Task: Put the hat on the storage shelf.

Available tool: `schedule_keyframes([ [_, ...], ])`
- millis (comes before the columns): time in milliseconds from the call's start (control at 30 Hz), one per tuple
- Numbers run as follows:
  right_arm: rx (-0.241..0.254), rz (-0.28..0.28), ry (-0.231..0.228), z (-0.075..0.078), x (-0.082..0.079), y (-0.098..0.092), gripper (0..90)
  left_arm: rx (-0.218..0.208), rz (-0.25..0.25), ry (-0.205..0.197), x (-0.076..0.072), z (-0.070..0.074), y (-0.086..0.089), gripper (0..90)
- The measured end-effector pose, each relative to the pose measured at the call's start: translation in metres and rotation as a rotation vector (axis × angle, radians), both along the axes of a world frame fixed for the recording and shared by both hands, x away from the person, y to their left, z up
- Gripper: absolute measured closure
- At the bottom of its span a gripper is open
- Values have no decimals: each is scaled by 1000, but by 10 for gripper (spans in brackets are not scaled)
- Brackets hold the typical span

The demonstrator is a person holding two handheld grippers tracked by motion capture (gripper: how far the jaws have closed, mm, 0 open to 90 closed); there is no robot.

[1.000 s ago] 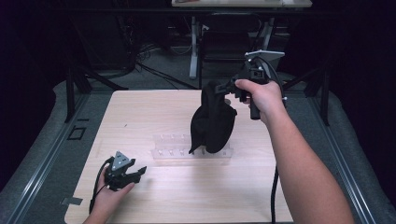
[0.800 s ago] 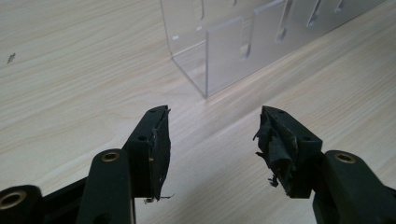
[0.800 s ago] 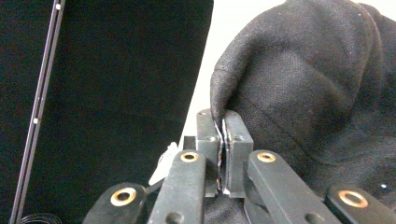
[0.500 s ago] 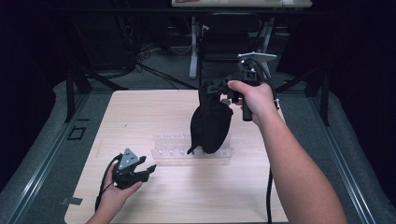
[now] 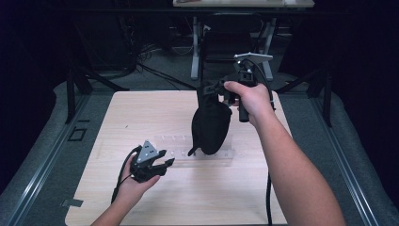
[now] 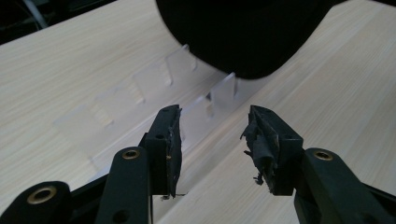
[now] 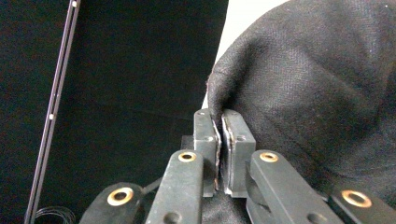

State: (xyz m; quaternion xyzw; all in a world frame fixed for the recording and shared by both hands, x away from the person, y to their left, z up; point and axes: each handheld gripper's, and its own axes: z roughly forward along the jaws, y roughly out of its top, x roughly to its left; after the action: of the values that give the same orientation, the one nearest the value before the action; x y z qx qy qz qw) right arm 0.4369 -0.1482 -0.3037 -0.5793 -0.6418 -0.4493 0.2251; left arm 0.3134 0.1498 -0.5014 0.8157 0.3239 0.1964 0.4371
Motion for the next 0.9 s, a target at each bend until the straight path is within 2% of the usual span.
schedule_keyframes([
  [100,2,4,3,0,0,0,851,-1,-24,-17,1,5,-14,550],
  [267,0,3,0,0,0,0,852,-8,-45,-31,0,10,-25,567],
  [500,6,-2,-4,0,0,1,849,4,-74,-65,0,17,-42,605],
  [633,11,2,-5,-1,1,2,848,5,-82,-60,1,17,-47,626],
  [767,11,2,-4,-1,0,3,848,16,-86,-70,1,17,-50,669],
  [867,11,-1,-7,-1,0,4,847,23,-93,-78,0,18,-52,767],
  [900,11,1,-8,-1,0,4,846,22,-97,-78,0,18,-52,767],
])
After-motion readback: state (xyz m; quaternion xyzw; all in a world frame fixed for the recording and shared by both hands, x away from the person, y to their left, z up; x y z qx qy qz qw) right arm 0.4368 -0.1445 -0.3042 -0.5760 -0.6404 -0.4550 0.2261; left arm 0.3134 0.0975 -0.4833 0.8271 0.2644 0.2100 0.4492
